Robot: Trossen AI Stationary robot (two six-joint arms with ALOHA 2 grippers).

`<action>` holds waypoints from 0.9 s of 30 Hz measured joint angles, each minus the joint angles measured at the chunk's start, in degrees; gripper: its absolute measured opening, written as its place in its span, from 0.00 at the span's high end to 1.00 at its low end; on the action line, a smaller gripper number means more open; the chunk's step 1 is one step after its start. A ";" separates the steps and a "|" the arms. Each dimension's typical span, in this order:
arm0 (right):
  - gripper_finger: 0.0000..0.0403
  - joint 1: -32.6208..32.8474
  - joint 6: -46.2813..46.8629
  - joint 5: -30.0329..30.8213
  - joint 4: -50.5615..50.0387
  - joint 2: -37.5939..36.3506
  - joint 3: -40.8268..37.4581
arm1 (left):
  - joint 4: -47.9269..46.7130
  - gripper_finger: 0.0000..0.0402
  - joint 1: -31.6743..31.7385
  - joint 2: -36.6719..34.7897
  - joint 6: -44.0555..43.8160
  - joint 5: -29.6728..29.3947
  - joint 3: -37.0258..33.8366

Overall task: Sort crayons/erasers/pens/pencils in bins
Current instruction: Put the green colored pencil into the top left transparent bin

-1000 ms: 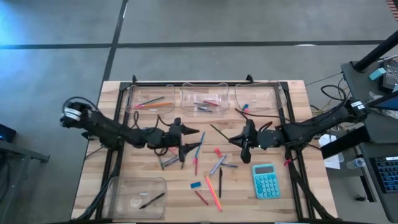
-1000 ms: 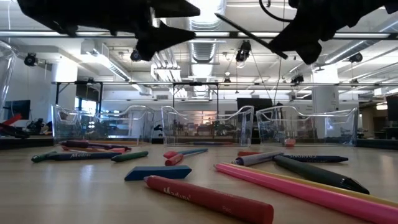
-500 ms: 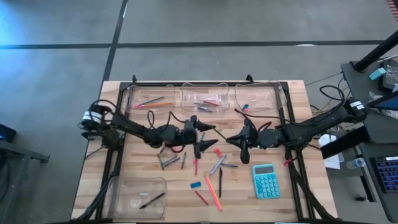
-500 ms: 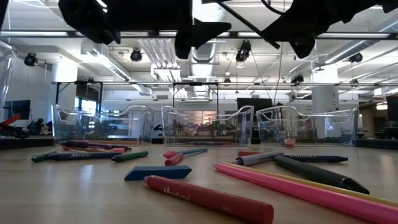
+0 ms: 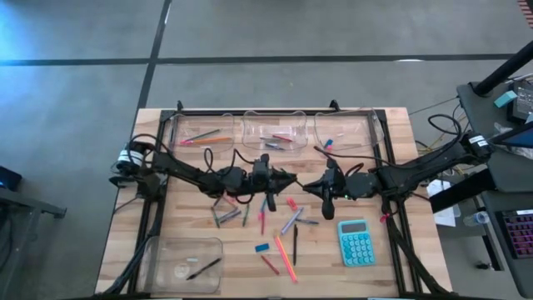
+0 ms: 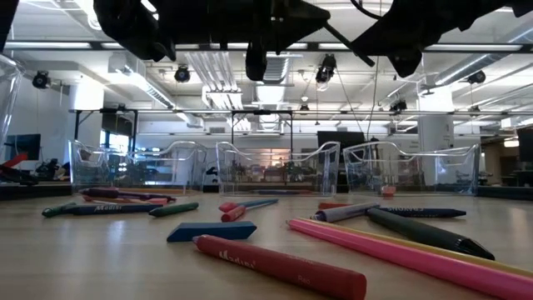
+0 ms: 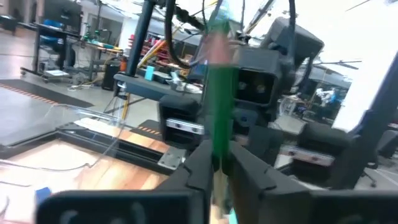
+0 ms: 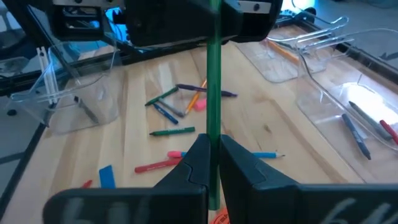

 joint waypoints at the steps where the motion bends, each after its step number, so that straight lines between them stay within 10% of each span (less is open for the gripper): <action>1: 0.97 -0.02 -0.65 -0.15 0.04 0.00 -0.03 | 0.05 0.96 -0.02 0.00 -0.03 -0.06 0.00; 8: 0.84 -0.26 -2.42 -0.01 0.01 0.00 -0.42 | -1.57 0.98 0.13 -0.57 1.66 -0.38 0.00; 17: 0.54 -0.26 -2.92 1.99 -0.09 0.00 -1.33 | -28.18 0.98 1.38 -15.06 8.63 -2.02 -0.02; 27: 0.47 -0.26 -3.09 8.79 -0.04 0.00 -3.56 | -91.69 0.98 5.01 -33.94 2.00 -35.61 3.43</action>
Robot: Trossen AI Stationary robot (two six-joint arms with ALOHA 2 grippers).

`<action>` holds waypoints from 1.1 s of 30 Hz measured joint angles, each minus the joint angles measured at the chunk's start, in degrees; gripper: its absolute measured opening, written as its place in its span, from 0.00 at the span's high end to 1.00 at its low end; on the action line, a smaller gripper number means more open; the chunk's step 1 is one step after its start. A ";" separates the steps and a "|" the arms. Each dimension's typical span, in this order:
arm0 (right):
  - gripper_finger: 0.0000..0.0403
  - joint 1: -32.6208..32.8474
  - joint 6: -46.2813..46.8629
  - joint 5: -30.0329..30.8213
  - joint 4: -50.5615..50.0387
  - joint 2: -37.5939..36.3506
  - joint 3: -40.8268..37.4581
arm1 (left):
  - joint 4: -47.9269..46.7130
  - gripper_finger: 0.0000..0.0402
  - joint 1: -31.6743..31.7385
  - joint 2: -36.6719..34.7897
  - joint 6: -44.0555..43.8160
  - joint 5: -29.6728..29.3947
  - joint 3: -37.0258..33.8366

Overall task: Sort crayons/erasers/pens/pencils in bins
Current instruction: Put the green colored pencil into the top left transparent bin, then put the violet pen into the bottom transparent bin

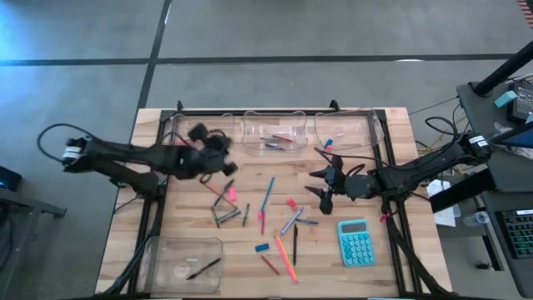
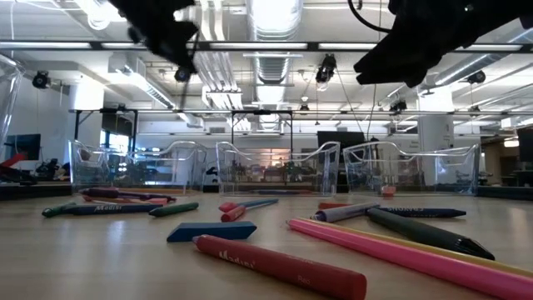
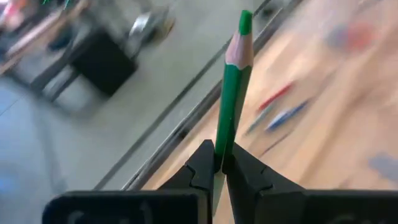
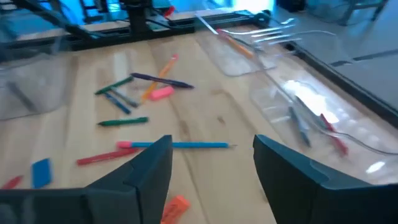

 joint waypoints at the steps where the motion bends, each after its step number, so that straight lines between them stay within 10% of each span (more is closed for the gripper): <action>1: 0.47 0.00 -0.01 0.56 0.02 0.00 -0.11 | -4.60 0.98 1.62 -0.68 -1.62 0.17 0.00; 15: 0.47 0.00 -0.03 1.67 -0.27 0.00 -0.20 | -20.77 0.94 25.32 7.86 6.13 8.24 -1.79; 26: 0.47 0.00 -0.45 1.70 -0.35 0.00 -0.24 | -20.52 0.47 25.21 8.45 3.47 6.86 0.23; 33: 0.47 0.00 -0.41 1.74 -0.37 0.00 -1.22 | -9.63 0.42 14.54 0.14 4.34 21.58 -1.20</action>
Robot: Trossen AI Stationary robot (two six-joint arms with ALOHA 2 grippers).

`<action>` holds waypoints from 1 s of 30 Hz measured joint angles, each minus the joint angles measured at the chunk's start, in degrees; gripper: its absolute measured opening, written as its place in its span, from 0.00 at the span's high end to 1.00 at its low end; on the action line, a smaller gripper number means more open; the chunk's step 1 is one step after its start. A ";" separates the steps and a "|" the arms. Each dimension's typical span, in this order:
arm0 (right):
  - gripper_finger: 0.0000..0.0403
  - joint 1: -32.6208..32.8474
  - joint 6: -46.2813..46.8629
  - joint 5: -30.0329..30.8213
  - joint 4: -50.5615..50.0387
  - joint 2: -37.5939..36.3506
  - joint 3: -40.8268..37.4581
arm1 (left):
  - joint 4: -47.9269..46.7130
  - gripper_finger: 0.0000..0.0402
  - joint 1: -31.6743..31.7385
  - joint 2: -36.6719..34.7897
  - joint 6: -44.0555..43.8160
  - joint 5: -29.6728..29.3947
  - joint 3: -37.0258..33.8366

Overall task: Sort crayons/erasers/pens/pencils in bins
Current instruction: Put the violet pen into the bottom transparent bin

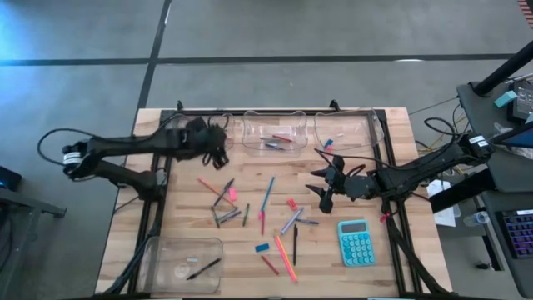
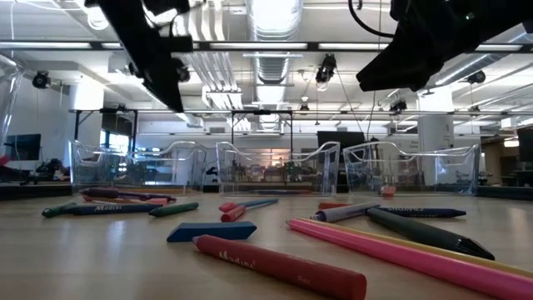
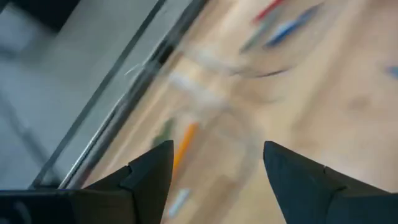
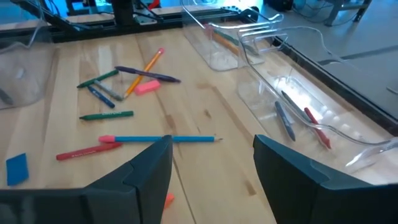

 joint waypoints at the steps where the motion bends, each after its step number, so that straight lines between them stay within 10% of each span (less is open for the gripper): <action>1: 0.47 0.00 0.41 0.00 0.02 0.00 -0.19 | 0.03 0.43 -2.37 -1.00 -0.68 0.08 -0.13; 11: 0.47 0.00 1.93 -0.04 0.36 0.00 -1.13 | 0.91 0.46 -17.76 -1.03 -15.51 0.87 -3.41; 30: 0.47 0.00 2.58 -0.09 0.46 0.00 -1.22 | 3.61 0.46 -17.73 13.44 -21.26 14.64 -9.31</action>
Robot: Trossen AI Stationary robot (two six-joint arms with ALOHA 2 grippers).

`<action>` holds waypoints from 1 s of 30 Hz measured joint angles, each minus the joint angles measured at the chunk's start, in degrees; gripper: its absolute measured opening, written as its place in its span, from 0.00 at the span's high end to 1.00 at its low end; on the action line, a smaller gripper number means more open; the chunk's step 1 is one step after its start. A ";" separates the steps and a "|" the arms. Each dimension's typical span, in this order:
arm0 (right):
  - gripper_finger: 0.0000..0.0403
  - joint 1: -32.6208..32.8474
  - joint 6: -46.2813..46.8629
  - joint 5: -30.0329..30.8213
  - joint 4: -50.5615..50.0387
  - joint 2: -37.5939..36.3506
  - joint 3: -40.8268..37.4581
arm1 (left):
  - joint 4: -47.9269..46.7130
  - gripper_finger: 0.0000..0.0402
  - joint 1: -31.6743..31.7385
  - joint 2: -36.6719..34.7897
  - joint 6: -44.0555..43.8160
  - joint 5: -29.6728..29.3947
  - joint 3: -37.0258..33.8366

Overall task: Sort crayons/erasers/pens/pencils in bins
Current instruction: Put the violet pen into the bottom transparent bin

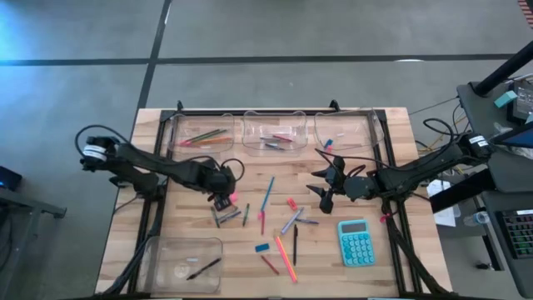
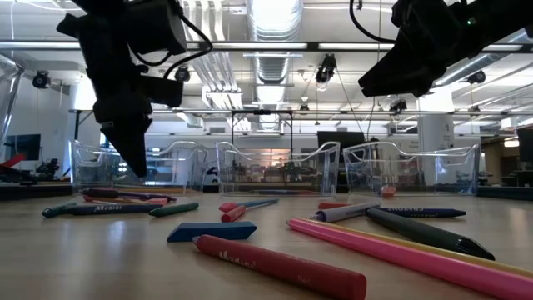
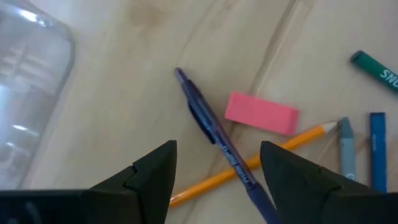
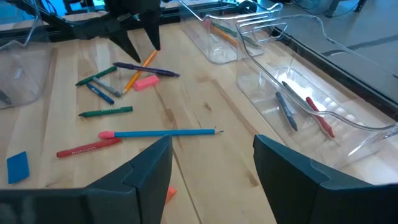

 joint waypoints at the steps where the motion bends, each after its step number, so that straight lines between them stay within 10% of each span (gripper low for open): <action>1: 0.47 0.00 0.03 0.00 0.01 0.00 0.00 | 0.66 0.46 0.05 0.28 0.03 0.61 -0.27; 30: 0.47 0.00 0.45 -0.02 0.02 0.00 -0.50 | 10.44 0.55 6.29 3.44 2.97 6.70 -6.94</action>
